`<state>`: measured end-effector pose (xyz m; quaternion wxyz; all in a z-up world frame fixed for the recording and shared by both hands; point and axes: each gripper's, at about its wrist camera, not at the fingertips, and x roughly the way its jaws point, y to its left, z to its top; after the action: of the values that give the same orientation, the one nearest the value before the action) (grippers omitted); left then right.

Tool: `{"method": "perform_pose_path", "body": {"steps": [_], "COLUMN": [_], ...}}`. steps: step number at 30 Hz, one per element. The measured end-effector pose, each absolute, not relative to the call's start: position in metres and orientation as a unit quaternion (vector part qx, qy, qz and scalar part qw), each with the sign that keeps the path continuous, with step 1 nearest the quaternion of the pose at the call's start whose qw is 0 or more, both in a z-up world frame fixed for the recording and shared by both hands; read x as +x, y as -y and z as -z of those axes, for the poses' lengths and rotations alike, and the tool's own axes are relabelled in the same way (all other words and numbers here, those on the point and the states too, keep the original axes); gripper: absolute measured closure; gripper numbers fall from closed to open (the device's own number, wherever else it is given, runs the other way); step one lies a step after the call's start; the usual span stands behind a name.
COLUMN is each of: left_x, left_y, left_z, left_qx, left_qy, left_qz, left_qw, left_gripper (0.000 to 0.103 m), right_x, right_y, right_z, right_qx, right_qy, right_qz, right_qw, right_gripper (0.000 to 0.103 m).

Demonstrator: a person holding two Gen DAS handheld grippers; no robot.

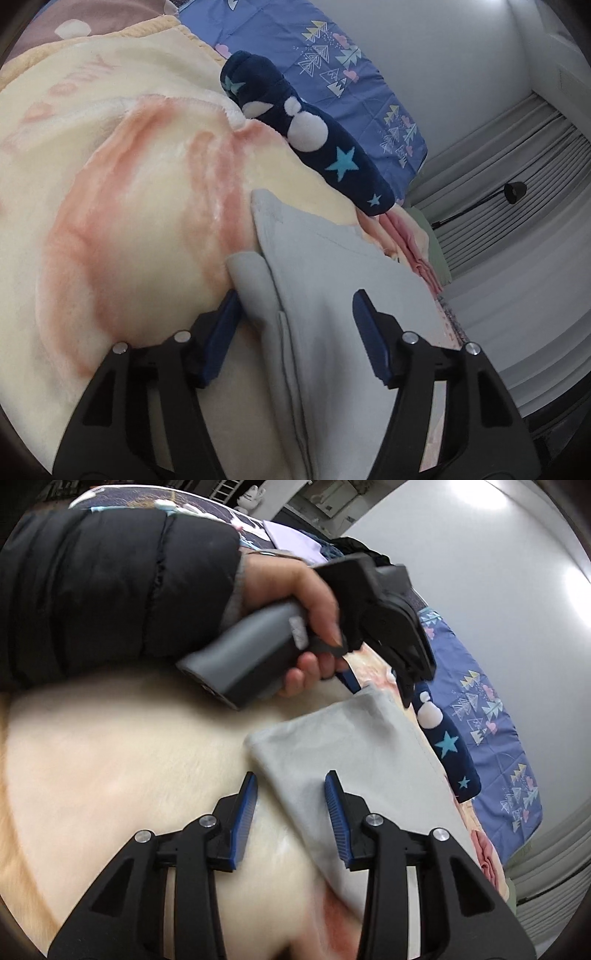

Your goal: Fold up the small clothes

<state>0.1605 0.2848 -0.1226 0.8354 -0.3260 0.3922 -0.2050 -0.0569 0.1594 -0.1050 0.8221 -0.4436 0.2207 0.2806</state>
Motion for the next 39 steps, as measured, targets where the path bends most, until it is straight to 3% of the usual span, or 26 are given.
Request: {"method": "perform_pose_path", "body": {"steps": [2,3,4,5,9,13,14,15,16,17,19,20,21,22,23,29,39], "left_x": [0.169,0.169,0.17,0.17,0.15,0.16,0.159,0.159,0.16,0.161,0.166,0.168,0.17,0.17,0.168,0.167,0.181], "left_y": [-0.279,-0.281,-0.285,-0.292,-0.3,-0.297,-0.298,-0.298,-0.297,-0.297,-0.292,-0.288,-0.284,-0.282,-0.281,-0.268,-0.182], "left_z": [0.122,0.125,0.131,0.136,0.119,0.134,0.133,0.132,0.132,0.133,0.135,0.134,0.133,0.131,0.127,0.085,0.01], "left_qx": [-0.299,-0.295,-0.305,-0.336,-0.345,-0.339,-0.341,-0.34,-0.341,-0.341,-0.331,-0.32,-0.313,-0.306,-0.305,-0.298,-0.232], "left_qy": [-0.399,-0.401,-0.403,-0.399,-0.336,-0.379,-0.376,-0.373,-0.375,-0.379,-0.389,-0.395,-0.397,-0.398,-0.396,-0.373,-0.362], "left_qz": [0.198,0.191,0.182,0.194,0.23,0.197,0.199,0.197,0.194,0.195,0.192,0.189,0.187,0.185,0.185,0.192,0.21], "left_qw": [0.844,0.846,0.843,0.831,0.846,0.838,0.838,0.84,0.84,0.838,0.838,0.84,0.842,0.845,0.846,0.857,0.878], "left_gripper": [0.045,0.062,0.093,0.096,0.096,0.095,0.094,0.09,0.084,0.083,0.083,0.083,0.086,0.093,0.095,0.096,0.096], "right_x": [-0.054,-0.051,-0.051,-0.053,-0.064,-0.051,-0.052,-0.054,-0.055,-0.056,-0.054,-0.049,-0.043,-0.038,-0.036,-0.035,-0.013], "right_y": [-0.168,-0.171,-0.173,-0.175,-0.163,-0.157,-0.156,-0.156,-0.157,-0.159,-0.168,-0.174,-0.176,-0.179,-0.18,-0.133,-0.009], "right_z": [0.109,0.111,0.112,0.112,0.088,0.09,0.091,0.092,0.093,0.096,0.104,0.108,0.109,0.11,0.109,0.055,-0.012], "right_qx": [-0.448,-0.448,-0.45,-0.451,-0.408,-0.386,-0.386,-0.392,-0.4,-0.411,-0.426,-0.427,-0.421,-0.415,-0.414,-0.276,-0.05], "right_qy": [-0.221,-0.221,-0.222,-0.223,-0.209,-0.247,-0.25,-0.245,-0.238,-0.231,-0.236,-0.241,-0.248,-0.259,-0.257,-0.248,-0.257], "right_qz": [-0.264,-0.257,-0.259,-0.268,-0.287,-0.279,-0.275,-0.266,-0.259,-0.252,-0.243,-0.243,-0.251,-0.259,-0.25,-0.277,-0.298], "right_qw": [0.825,0.827,0.825,0.821,0.841,0.844,0.844,0.846,0.846,0.845,0.839,0.837,0.835,0.833,0.837,0.886,0.918], "right_gripper": [0.065,0.079,0.094,0.101,0.101,0.096,0.078,0.053,0.048,0.047,0.049,0.059,0.086,0.098,0.101,0.101,0.101]}}
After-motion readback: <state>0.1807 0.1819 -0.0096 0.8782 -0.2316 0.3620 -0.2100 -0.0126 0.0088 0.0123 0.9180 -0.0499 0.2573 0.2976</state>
